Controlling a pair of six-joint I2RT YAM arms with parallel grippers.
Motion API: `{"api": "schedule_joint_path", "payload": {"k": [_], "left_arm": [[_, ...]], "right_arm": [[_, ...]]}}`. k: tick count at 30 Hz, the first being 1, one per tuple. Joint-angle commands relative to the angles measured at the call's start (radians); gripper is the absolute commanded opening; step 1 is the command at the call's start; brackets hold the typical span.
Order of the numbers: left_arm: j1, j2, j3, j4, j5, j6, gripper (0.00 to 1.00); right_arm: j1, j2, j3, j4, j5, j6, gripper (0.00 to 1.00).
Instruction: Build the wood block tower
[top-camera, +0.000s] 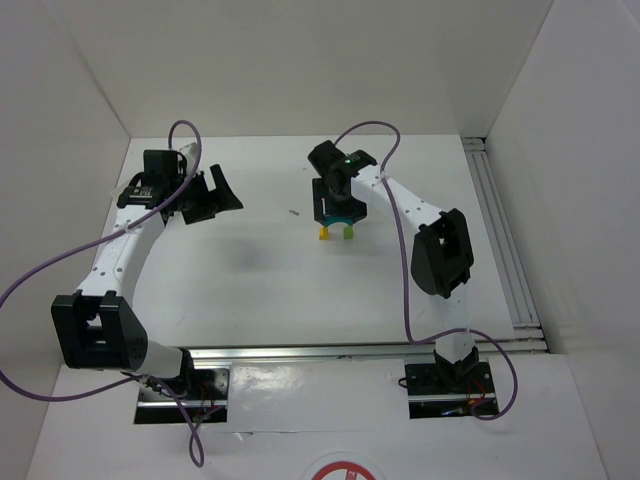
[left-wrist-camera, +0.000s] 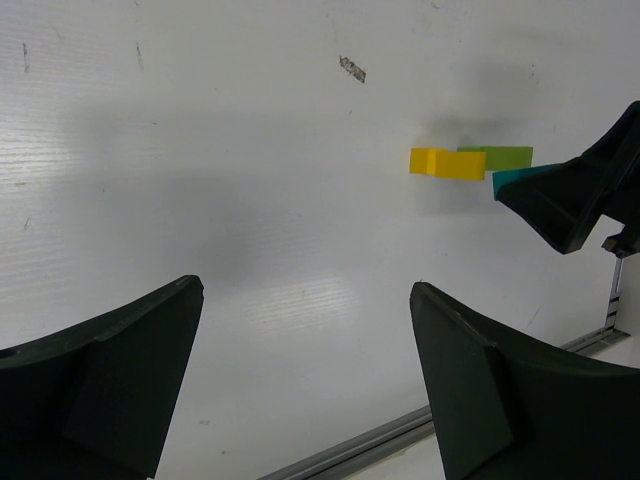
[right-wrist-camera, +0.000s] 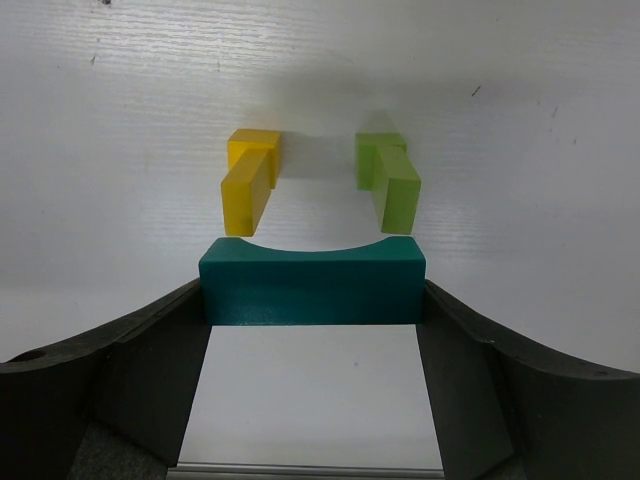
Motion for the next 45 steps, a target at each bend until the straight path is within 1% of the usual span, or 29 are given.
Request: {"api": "schedule_joint_path", "payload": {"k": [1,20,45], "left_arm": [[-0.005,-0.004,0.001,0.013,0.002,0.026,0.97],[-0.005,-0.004,0.001,0.013,0.002,0.035,0.97],[-0.005,0.005,0.001,0.013,0.011,0.035,0.97]], "right_arm": [[0.0,0.0,-0.008,0.044,0.013,-0.006,0.77],[0.0,0.029,0.011,0.054,0.013,-0.006,0.77],[0.0,0.029,0.029,0.074,0.025,-0.006,0.77]]}}
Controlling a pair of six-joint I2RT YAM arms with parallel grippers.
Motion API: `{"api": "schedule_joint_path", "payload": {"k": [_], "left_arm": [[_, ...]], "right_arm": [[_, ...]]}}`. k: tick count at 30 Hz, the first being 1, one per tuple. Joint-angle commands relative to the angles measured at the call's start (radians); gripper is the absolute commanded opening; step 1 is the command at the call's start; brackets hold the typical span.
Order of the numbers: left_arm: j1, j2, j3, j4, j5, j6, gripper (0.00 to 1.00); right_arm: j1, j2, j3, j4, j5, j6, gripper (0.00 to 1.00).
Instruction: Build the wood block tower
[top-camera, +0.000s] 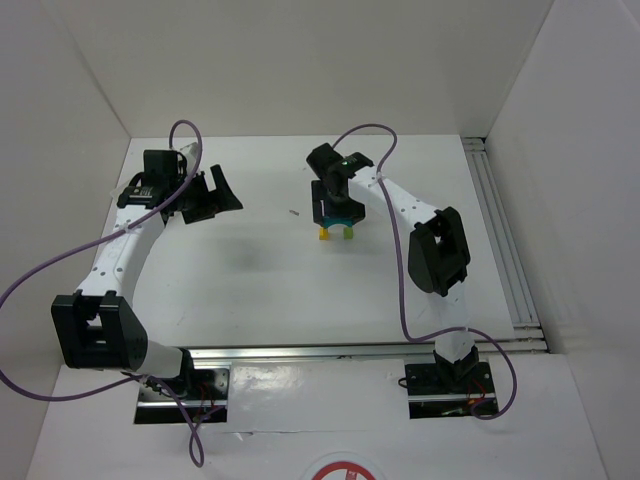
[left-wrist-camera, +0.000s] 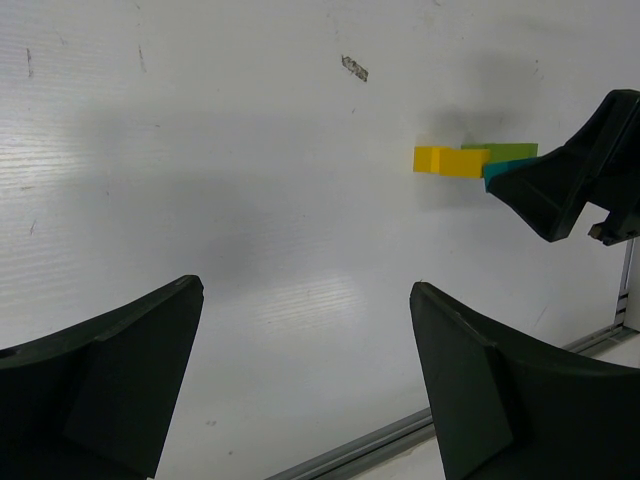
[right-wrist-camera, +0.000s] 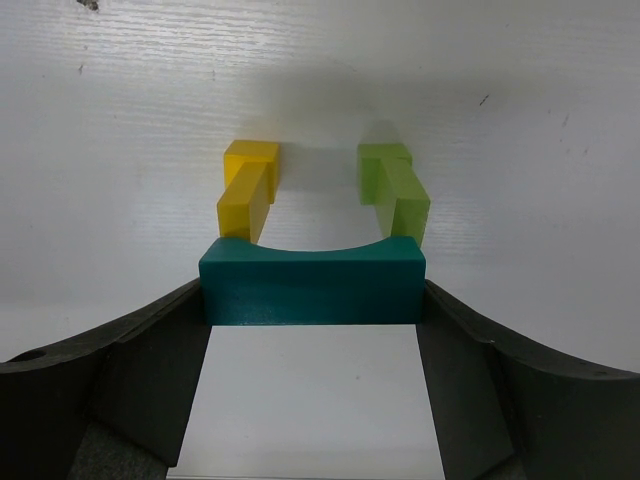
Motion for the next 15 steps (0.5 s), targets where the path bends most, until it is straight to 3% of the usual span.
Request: {"api": "schedule_joint_path", "payload": {"k": [1,15], "left_arm": [[-0.005,0.004,0.001,0.013,0.011,0.016,0.97],[-0.005,0.004,0.001,0.013,0.011,0.016,0.97]], "right_arm": [[0.0,0.001,0.036,0.052,0.021,-0.006,0.77],[0.0,0.01,0.036,0.061,0.03,-0.006,0.77]]}}
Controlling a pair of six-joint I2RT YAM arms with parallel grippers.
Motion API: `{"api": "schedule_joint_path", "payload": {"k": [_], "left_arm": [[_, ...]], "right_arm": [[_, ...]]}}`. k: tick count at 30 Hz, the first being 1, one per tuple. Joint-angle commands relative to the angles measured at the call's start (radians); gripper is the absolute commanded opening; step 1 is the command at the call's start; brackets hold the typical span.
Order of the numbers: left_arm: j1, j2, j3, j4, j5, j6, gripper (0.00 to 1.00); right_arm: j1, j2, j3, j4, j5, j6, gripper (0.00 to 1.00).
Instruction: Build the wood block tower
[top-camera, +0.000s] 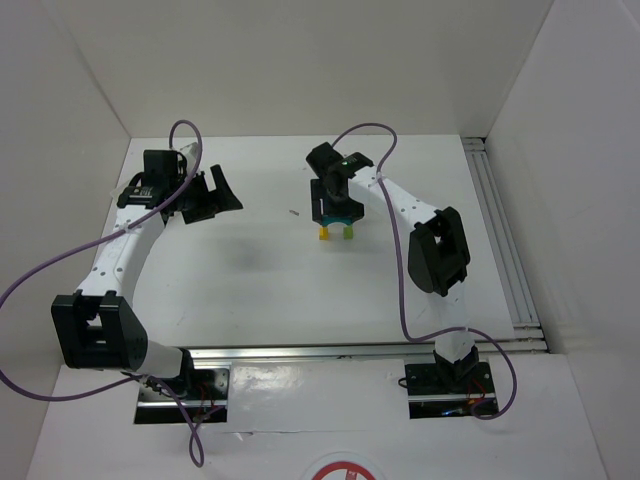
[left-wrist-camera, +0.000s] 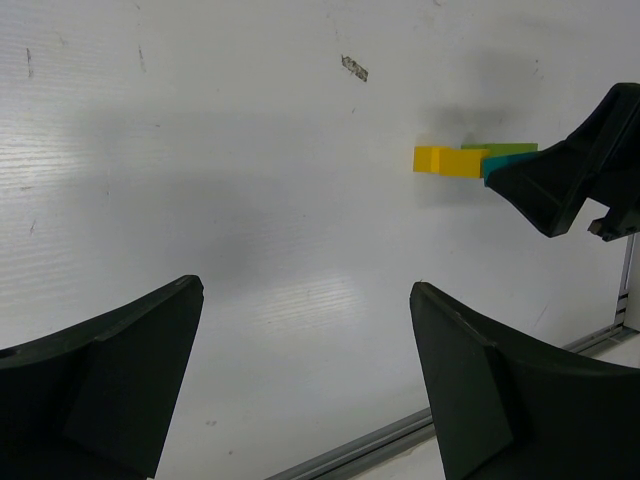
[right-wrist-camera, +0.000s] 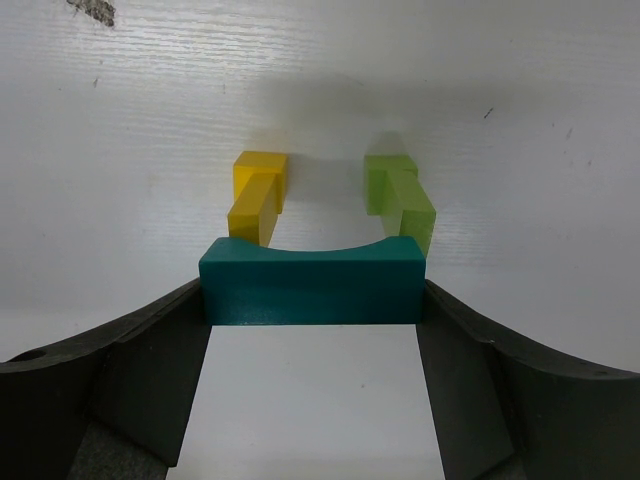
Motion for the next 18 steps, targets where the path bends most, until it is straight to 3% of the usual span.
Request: {"api": "schedule_joint_path", "payload": {"k": [1,18], "left_arm": [[-0.005,0.004,0.001,0.013,0.011,0.016,0.97],[-0.005,0.004,0.001,0.013,0.011,0.016,0.97]], "right_arm": [[0.0,0.009,0.036,0.036,0.029,-0.006,0.77],[-0.01,0.009,0.036,0.025,0.041,-0.015,0.77]]}}
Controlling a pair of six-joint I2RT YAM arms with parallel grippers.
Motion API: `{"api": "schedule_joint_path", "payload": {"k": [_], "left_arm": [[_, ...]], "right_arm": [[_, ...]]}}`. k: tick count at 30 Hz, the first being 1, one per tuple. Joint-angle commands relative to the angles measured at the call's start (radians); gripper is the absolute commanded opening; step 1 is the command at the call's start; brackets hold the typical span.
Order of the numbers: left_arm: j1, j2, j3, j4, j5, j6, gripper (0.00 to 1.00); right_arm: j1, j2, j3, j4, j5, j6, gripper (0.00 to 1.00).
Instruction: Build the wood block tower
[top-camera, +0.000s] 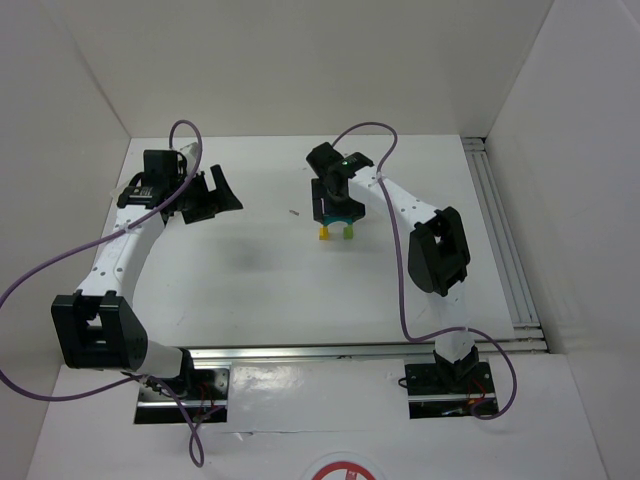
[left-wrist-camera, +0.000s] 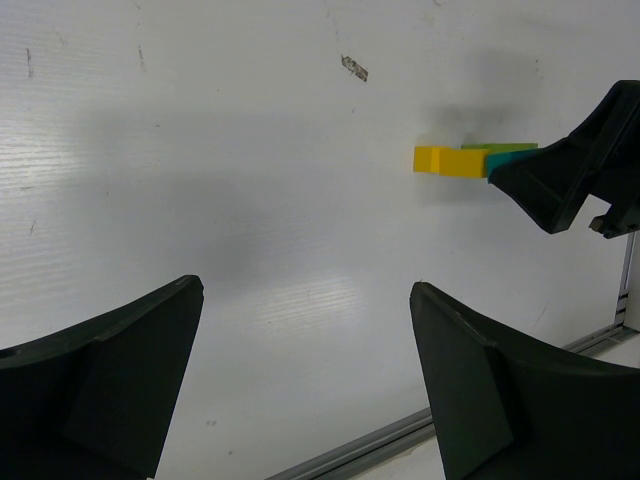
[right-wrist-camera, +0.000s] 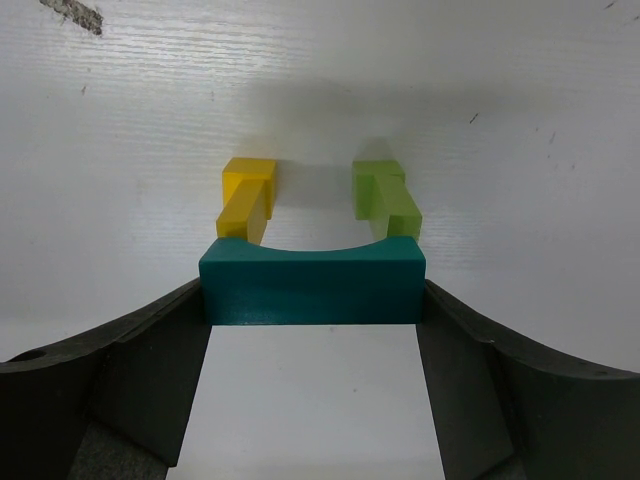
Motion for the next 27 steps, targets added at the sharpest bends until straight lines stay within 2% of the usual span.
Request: {"api": "schedule_joint_path", "payload": {"k": [1,7,13,27], "left_arm": [[-0.005,0.004,0.001,0.013,0.011,0.016,0.97],[-0.005,0.004,0.001,0.013,0.011,0.016,0.97],[-0.005,0.004,0.001,0.013,0.011,0.016,0.97],[-0.005,0.004,0.001,0.013,0.011,0.016,0.97]], "right_arm": [[-0.005,0.009,0.026,0.025,0.019,-0.007,0.77],[-0.005,0.009,0.026,0.025,0.019,-0.007,0.77],[-0.005,0.019,0.026,0.034,0.019,-0.007,0.87],[-0.005,0.019,0.045,0.025,0.008,-0.007,0.94]]}}
